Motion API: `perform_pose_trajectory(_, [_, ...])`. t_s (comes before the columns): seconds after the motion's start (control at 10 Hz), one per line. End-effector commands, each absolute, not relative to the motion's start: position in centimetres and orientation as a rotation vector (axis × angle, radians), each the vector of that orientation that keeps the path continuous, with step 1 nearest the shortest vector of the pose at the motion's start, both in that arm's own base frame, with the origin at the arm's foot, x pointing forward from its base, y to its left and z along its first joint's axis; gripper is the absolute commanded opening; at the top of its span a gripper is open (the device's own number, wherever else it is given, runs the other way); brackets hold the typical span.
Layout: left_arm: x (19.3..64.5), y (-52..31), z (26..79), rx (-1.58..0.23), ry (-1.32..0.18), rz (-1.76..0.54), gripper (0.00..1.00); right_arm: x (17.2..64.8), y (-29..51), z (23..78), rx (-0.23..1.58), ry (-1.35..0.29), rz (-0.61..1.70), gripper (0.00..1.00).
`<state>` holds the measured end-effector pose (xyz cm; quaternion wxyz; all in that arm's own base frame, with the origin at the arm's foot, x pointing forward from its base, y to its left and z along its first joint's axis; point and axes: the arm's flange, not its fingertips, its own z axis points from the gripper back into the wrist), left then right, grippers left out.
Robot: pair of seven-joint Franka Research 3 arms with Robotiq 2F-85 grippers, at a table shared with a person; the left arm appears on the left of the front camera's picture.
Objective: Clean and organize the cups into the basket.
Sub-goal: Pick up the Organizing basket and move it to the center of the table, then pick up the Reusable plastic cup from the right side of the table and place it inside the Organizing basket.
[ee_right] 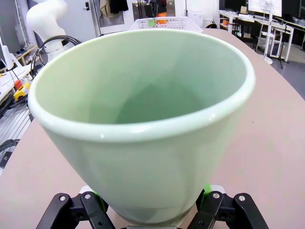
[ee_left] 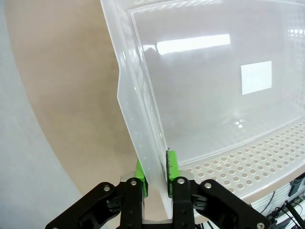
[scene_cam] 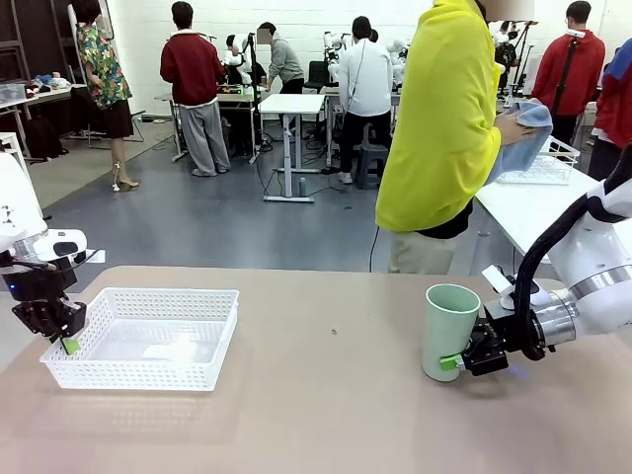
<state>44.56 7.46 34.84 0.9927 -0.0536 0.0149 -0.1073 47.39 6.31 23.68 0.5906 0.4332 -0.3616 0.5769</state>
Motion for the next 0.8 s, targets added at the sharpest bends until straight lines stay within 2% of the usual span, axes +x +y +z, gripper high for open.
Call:
perform_pose_trajectory(0.0, [44.5, 7.6, 34.7, -0.107, 0.011, -0.213, 0.0, 47.8, 6.7, 23.1, 1.002, -0.862, 1.353, 0.0])
perform_pose_trajectory(0.2, [44.5, 7.6, 34.7, -0.112, 0.015, -0.215, 0.0, 47.8, 6.7, 23.0, 1.003, -0.862, 1.355, 0.0])
perform_pose_trajectory(0.3, [44.5, 7.6, 34.7, -0.11, 0.018, -0.215, 0.0, 47.8, 6.6, 23.0, 1.003, -0.861, 1.355, 0.22])
perform_pose_trajectory(0.4, [44.6, 7.7, 34.8, -0.109, 0.019, -0.212, 0.0, 47.8, 6.6, 23.0, 1.004, -0.863, 1.353, 0.22])
perform_pose_trajectory(0.5, [44.6, 7.7, 34.8, -0.11, 0.021, -0.209, 0.0, 47.8, 6.6, 23.0, 1.004, -0.866, 1.354, 0.0])
perform_pose_trajectory(0.6, [44.7, 7.7, 34.8, -0.106, 0.016, -0.194, 0.0, 47.7, 6.5, 23.3, 1.004, -0.872, 1.354, 0.22])
perform_pose_trajectory(0.7, [44.9, 7.4, 35.1, -0.091, 0.046, -0.154, 0.0, 47.2, 6.4, 24.4, 0.986, -0.891, 1.338, 0.0])
